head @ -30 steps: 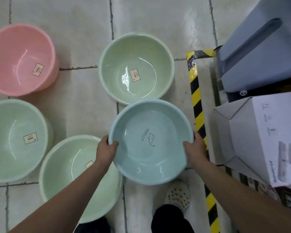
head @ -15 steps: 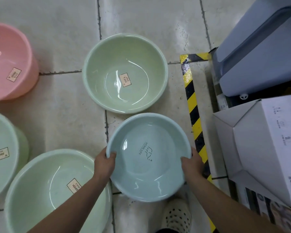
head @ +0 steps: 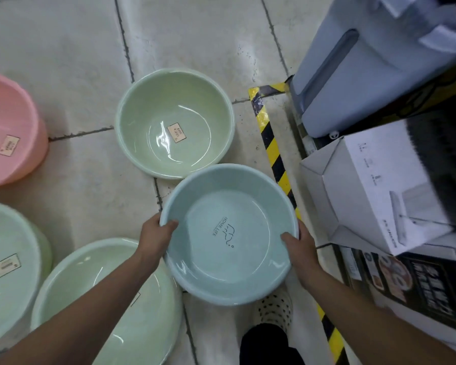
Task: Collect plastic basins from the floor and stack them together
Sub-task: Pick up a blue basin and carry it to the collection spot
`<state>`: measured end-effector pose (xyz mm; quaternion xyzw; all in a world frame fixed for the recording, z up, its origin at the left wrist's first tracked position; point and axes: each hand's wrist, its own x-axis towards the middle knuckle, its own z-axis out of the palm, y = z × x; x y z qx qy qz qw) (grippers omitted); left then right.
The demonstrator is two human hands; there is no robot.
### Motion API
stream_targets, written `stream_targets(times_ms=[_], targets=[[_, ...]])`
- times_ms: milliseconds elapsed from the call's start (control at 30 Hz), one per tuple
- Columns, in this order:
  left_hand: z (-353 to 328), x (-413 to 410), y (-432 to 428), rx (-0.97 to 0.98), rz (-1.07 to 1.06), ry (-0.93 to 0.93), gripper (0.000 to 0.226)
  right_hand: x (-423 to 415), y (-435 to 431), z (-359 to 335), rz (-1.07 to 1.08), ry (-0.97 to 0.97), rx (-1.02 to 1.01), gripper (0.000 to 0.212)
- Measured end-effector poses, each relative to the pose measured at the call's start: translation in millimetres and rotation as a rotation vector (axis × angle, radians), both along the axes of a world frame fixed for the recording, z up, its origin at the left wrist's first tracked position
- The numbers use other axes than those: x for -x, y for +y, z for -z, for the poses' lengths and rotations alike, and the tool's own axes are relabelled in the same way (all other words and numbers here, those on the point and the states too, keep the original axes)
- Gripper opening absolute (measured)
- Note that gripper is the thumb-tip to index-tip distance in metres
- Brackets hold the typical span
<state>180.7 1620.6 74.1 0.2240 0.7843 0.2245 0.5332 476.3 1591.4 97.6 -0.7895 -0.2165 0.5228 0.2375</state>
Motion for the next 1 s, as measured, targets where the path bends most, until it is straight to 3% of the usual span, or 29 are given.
stream_targets(times_ms=[100, 400, 567, 767, 1000], targets=[[-46, 8, 7, -0.015, 0.113, -0.02, 0.027, 0, -20, -47, 0.044, -0.015, -0.032, 0.056], [-199, 20, -12, -0.119, 0.418, -0.058, 0.028, 16, -98, -193, 0.18, -0.059, -0.174, 0.048], [-269, 11, -51, -0.131, 0.542, -0.112, 0.03, 24, -176, -259, 0.279, -0.136, -0.153, 0.048], [-300, -21, -120, -0.122, 0.699, -0.128, 0.027, 22, -288, -296, 0.432, -0.102, -0.183, 0.055], [-278, -62, -221, -0.121, 0.825, -0.112, 0.02, 18, -428, -280, 0.561, -0.133, -0.112, 0.059]])
